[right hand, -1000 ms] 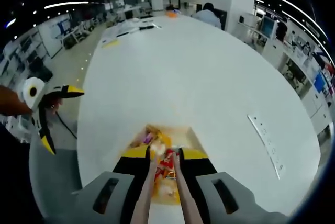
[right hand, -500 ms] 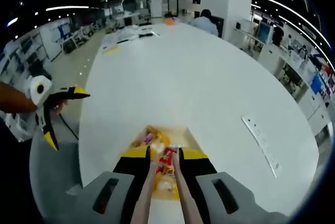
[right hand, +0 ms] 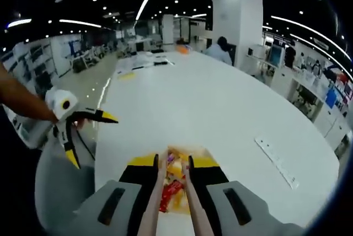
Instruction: Place the target food into the container with the food tongs after gripping and lifting it, then release it inside without dropping or visibly crushing the food.
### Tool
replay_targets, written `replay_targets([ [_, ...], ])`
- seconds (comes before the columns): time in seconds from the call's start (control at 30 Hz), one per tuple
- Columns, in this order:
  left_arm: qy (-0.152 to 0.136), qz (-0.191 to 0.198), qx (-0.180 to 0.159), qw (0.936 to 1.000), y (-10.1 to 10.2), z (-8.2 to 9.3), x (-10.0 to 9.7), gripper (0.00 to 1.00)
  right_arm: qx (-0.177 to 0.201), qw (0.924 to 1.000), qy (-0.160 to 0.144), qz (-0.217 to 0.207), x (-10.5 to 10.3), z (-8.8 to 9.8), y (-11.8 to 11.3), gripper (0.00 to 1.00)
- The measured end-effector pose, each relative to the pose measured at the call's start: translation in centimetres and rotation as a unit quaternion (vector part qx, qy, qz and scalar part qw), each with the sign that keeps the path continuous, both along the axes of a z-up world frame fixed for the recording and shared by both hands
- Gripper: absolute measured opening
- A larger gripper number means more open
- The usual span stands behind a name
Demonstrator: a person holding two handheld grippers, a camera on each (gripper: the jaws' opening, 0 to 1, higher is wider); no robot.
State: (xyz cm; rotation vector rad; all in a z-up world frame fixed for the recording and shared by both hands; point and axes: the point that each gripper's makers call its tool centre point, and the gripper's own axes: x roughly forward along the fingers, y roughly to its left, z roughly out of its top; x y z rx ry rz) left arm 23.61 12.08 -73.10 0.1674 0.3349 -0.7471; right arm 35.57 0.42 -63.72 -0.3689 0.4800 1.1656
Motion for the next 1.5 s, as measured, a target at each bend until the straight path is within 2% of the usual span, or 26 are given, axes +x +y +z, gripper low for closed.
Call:
replay_targets([
  [0.03, -0.019, -0.021, 0.019, 0.9994, -0.5, 0.4, 0.0, 0.99, 0.017, 0.9998, -0.004, 0.007, -0.7, 0.5, 0.2, 0.21],
  [0.07, -0.022, -0.035, 0.024, 0.9988, -1.2, 0.4, -0.3, 0.99, 0.030, 0.9995, -0.006, 0.011, -1.3, 0.9, 0.3, 0.21],
  [0.1, -0.010, -0.054, 0.011, 0.9984, -2.3, 0.3, -0.7, 0.99, 0.049, 0.9986, -0.001, 0.020, -2.3, 1.2, 0.5, 0.21],
  [0.13, -0.004, -0.064, 0.008, 0.9979, -2.8, 0.3, -0.9, 0.99, 0.056, 0.9979, -0.007, 0.031, -2.8, 1.3, 0.6, 0.21],
  [0.17, -0.013, -0.064, 0.011, 0.9978, -3.3, 0.7, -0.6, 0.97, 0.058, 0.9972, -0.016, 0.044, -3.5, 1.1, 0.6, 0.21],
  [0.23, -0.010, -0.077, 0.005, 0.9970, -4.2, 1.4, -0.3, 0.95, 0.056, 0.9975, -0.013, 0.040, -4.1, 0.6, 0.4, 0.21],
  [0.33, -0.026, -0.102, -0.010, 0.9944, -6.0, 4.0, 0.8, 0.95, 0.076, 0.9958, -0.011, 0.050, -5.3, 0.6, 0.1, 0.22],
  [0.4, -0.012, -0.116, -0.023, 0.9928, -6.9, 5.2, 1.0, 0.94, 0.087, 0.9943, -0.013, 0.060, -6.1, 0.8, 0.0, 0.22],
  [0.47, -0.007, -0.145, -0.010, 0.9894, -7.7, 6.0, 1.5, 0.90, 0.108, 0.9917, -0.009, 0.070, -7.1, 1.1, 0.0, 0.22],
  [0.5, -0.014, -0.144, 0.002, 0.9894, -7.9, 6.2, 2.0, 0.87, 0.113, 0.9909, -0.008, 0.072, -7.4, 1.1, 0.0, 0.22],
  [0.53, -0.032, -0.160, 0.014, 0.9865, -8.3, 6.8, 2.3, 0.80, 0.117, 0.9902, -0.009, 0.076, -7.7, 1.1, 0.0, 0.23],
  [0.6, -0.019, -0.188, 0.000, 0.9820, -9.2, 7.3, 1.9, 0.77, 0.122, 0.9887, -0.010, 0.087, -8.5, 1.2, 0.2, 0.23],
  [0.7, -0.015, -0.201, 0.001, 0.9795, -10.1, 8.2, 2.1, 0.78, 0.144, 0.9844, -0.011, 0.101, -10.0, 1.9, 0.6, 0.23],
  [0.77, -0.012, -0.210, -0.005, 0.9777, -10.4, 8.6, 1.9, 0.71, 0.144, 0.9837, -0.018, 0.106, -10.4, 2.0, 0.7, 0.23],
  [0.8, -0.010, -0.220, -0.005, 0.9755, -10.7, 8.9, 1.7, 0.67, 0.149, 0.9829, -0.012, 0.107, -10.6, 2.0, 0.8, 0.23],
  [0.87, -0.023, -0.236, 0.015, 0.9715, -11.0, 8.8, 1.6, 0.64, 0.162, 0.9800, -0.012, 0.115, -11.1, 2.6, 1.1, 0.23],
  [0.93, -0.014, -0.247, 0.015, 0.9687, -11.4, 8.8, 1.5, 0.58, 0.167, 0.9786, -0.009, 0.120, -11.3, 2.7, 1.3, 0.24],
  [1.13, -0.016, -0.277, 0.024, 0.9604, -12.2, 8.9, 1.3, 0.47, 0.174, 0.9775, -0.010, 0.120, -11.2, 2.6, 1.7, 0.24],
  [1.23, -0.011, -0.285, 0.018, 0.9582, -12.3, 8.8, 1.3, 0.42, 0.174, 0.9776, -0.009, 0.119, -10.9, 2.3, 2.0, 0.24],
  [1.33, -0.004, -0.292, 0.017, 0.9561, -12.2, 8.5, 1.3, 0.32, 0.174, 0.9774, -0.007, 0.119, -11.0, 2.0, 2.2, 0.24],
  [1.47, 0.006, -0.296, 0.011, 0.9550, -12.0, 8.4, 1.6, 0.26, 0.170, 0.9773, -0.009, 0.127, -11.1, 1.7, 2.2, 0.24],
  [1.5, 0.017, -0.296, 0.008, 0.9551, -12.0, 8.4, 1.6, 0.25, 0.169, 0.9772, -0.011, 0.128, -11.1, 1.5, 2.2, 0.24],
])
